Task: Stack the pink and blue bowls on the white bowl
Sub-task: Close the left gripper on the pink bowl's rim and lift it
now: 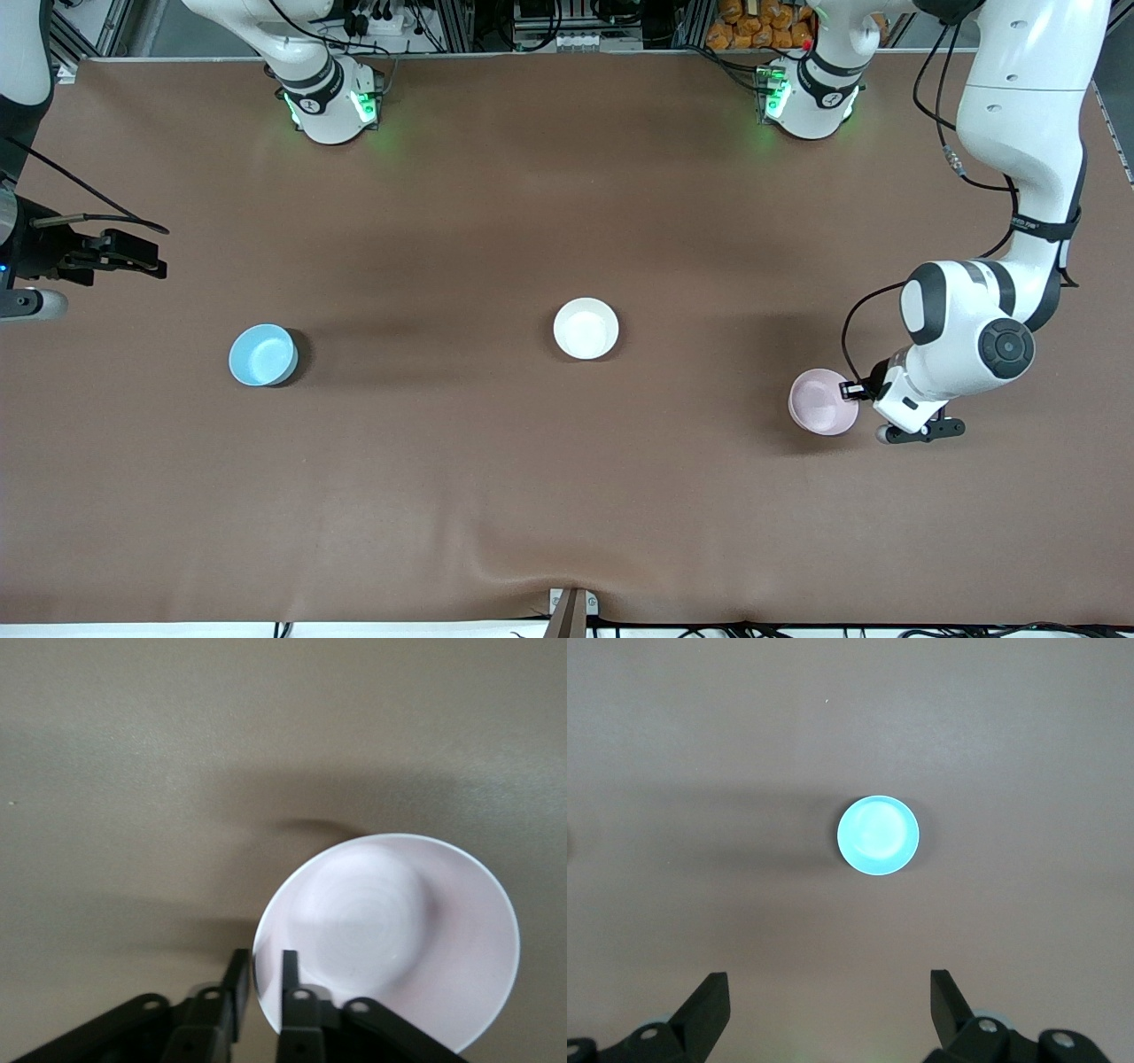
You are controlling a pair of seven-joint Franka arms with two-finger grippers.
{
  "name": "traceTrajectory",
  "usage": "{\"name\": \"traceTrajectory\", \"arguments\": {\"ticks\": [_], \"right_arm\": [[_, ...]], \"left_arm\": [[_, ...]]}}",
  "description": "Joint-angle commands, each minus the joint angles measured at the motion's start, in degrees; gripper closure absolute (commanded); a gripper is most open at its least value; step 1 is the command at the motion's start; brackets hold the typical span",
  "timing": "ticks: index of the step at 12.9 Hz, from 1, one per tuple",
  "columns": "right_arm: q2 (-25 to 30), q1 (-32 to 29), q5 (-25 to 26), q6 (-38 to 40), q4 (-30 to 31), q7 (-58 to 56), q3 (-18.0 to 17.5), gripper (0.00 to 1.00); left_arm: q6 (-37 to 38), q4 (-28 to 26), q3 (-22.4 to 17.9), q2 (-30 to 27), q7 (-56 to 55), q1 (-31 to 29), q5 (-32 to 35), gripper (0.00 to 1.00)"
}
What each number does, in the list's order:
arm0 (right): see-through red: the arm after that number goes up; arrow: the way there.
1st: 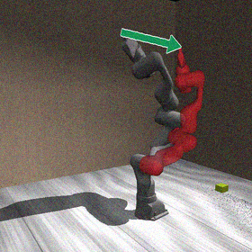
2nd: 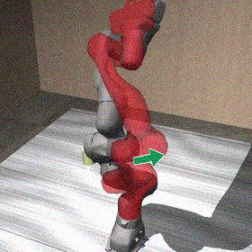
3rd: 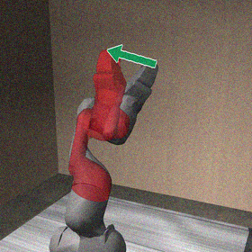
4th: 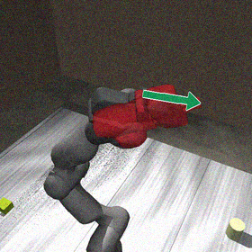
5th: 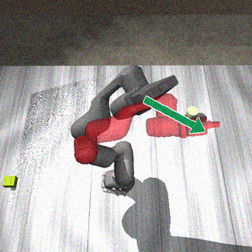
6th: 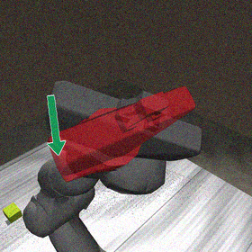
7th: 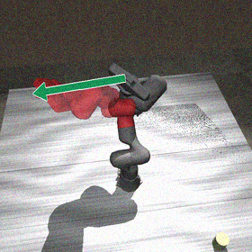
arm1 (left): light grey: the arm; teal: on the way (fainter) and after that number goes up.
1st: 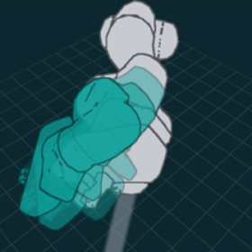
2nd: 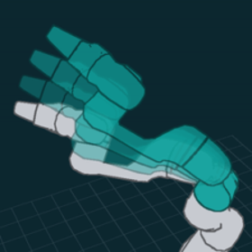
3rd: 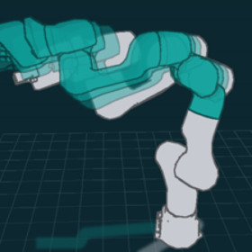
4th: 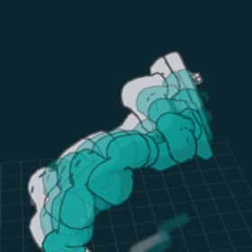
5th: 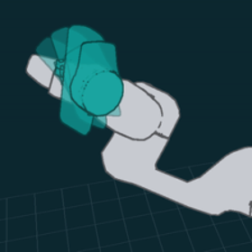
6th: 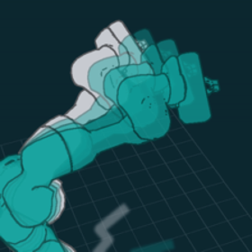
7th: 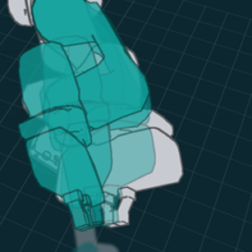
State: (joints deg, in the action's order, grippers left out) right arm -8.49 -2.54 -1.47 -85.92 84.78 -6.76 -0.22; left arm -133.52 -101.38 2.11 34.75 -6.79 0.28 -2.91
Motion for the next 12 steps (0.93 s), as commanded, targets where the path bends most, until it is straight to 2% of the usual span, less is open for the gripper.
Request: {"name": "traceTrajectory", "arguments": {"ticks": [1,8,11,12], "right_arm": [[0.32,-0.63,-0.29,0.4,0.21,0.61,-0.4,0.0],[0.32,-0.63,-0.29,0.49,0.3,0.61,-0.4,0.0],[0.32,-0.72,-0.29,0.49,0.39,0.61,-0.4,0.0],[0.32,-0.63,-0.29,0.49,0.39,0.61,-0.4,0.0]], "left_arm": [[-0.6,1.01,0.18,1.11,0.99,-0.01,-1.31,1.0],[-0.25,0.92,0.27,-0.47,1.07,0.42,-1.13,1.0],[0.89,0.75,0.7,-3.79,0.81,0.69,-1.05,1.0],[2.11,0.83,2.36,-5.2,0.64,0.6,-1.13,1.0]]}}
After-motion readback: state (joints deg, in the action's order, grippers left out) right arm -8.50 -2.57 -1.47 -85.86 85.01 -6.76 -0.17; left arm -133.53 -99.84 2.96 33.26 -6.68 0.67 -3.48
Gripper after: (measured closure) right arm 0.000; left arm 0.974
